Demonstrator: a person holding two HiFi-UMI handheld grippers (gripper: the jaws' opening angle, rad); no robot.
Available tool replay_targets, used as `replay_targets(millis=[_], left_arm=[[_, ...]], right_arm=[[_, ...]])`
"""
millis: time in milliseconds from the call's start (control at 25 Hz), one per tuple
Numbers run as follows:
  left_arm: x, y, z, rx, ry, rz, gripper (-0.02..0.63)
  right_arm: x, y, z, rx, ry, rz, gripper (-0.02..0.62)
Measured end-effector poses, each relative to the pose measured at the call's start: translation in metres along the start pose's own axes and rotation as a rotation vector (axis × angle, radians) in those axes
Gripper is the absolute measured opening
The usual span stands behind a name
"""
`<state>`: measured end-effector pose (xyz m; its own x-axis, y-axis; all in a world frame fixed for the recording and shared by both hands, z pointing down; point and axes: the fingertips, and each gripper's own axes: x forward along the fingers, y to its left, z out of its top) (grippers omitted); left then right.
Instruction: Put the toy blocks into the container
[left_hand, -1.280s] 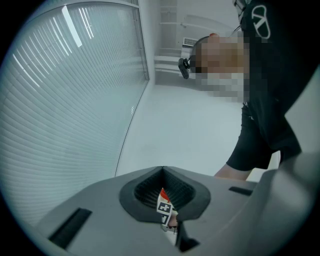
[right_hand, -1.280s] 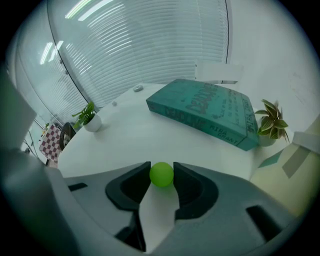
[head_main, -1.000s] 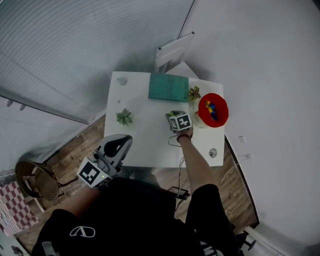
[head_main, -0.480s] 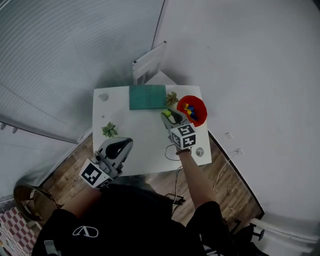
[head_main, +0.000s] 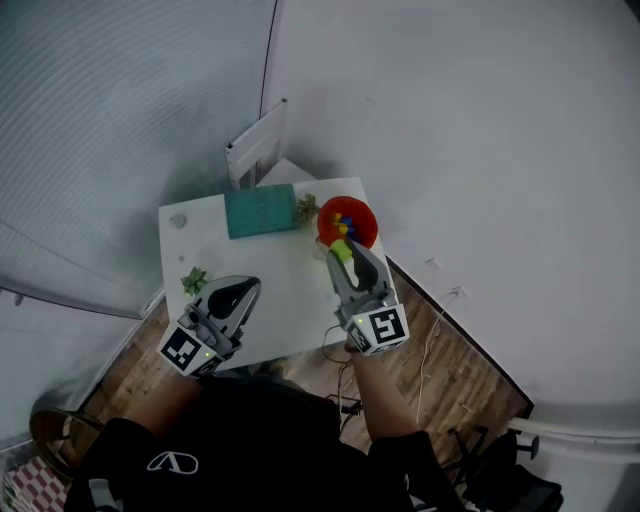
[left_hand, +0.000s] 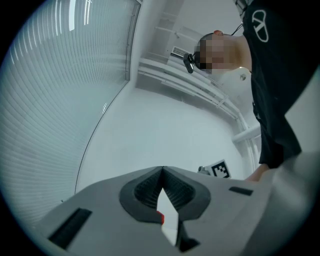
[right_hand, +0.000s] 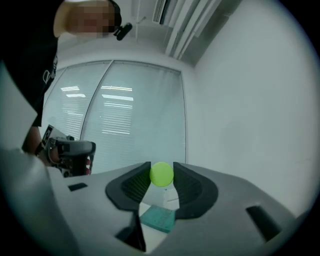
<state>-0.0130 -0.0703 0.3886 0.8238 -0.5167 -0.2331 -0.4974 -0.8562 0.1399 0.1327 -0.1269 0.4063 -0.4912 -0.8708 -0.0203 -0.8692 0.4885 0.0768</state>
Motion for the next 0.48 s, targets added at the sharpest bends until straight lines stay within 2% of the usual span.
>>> replay_targets(millis=[240,480], left_arm=[[0.016,-0.008,0.003,0.0,-0.009,-0.046,0.005],[0.023,-0.016,0.003,-0.002,-0.009,-0.077,0.005]], right_arm=[[-0.042,0.015,0.026,-0.018,-0.123,-0.071,0.137],[-0.055,0.013,0.029,-0.017,-0.135,-0.11,0.137]])
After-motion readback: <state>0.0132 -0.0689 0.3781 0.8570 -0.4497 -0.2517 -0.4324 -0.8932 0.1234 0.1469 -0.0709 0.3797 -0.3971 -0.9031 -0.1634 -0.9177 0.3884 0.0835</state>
